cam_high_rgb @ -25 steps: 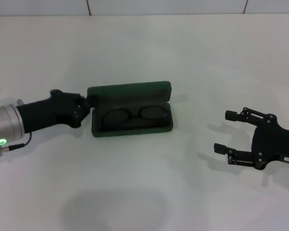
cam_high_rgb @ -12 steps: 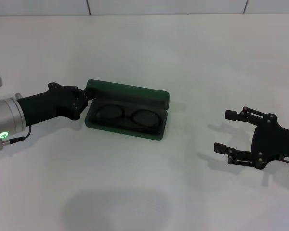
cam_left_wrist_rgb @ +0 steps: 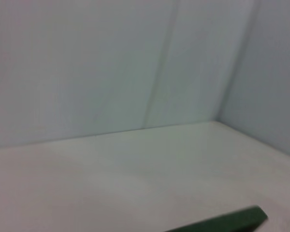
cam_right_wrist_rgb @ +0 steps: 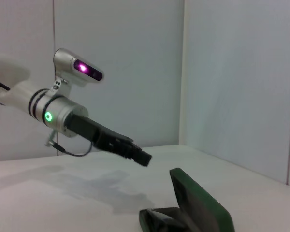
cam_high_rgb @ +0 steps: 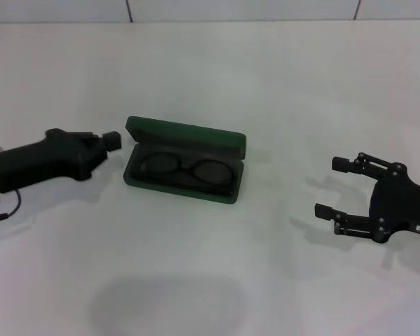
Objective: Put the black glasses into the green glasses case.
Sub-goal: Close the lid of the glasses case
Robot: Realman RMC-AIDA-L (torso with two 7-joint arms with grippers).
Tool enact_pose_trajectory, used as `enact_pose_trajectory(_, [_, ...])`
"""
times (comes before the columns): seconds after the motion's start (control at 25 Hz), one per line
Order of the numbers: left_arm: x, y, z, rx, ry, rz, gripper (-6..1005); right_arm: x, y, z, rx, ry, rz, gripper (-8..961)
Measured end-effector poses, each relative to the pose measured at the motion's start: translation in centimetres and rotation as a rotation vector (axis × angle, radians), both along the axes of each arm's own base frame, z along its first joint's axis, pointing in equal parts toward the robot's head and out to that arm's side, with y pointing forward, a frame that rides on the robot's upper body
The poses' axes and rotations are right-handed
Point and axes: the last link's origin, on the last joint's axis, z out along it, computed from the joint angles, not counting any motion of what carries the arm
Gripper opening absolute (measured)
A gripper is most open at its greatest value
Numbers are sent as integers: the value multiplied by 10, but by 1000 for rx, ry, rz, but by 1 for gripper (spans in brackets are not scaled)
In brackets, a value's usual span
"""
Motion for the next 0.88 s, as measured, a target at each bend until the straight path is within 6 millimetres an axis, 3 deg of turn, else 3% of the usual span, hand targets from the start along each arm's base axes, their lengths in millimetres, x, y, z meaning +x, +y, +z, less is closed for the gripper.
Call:
enact_pose_trajectory(0.12, [2,4,9,-24,-74,120,12,1,1,0,6,-5,-7,808])
enact_pose_trajectory(0.28, [11,8,12,-6,-111,136,13,2,2,-1,10,-11,-16,808])
enact_pose_trajectory(0.56, [47,29,19,-53,-136,203,13,4,4,-1,19,-21,-27,806])
enact_pose_trajectory(0.88, [90,53,5,10,-24,279,13,9,6,-2,33,-42,-54,806])
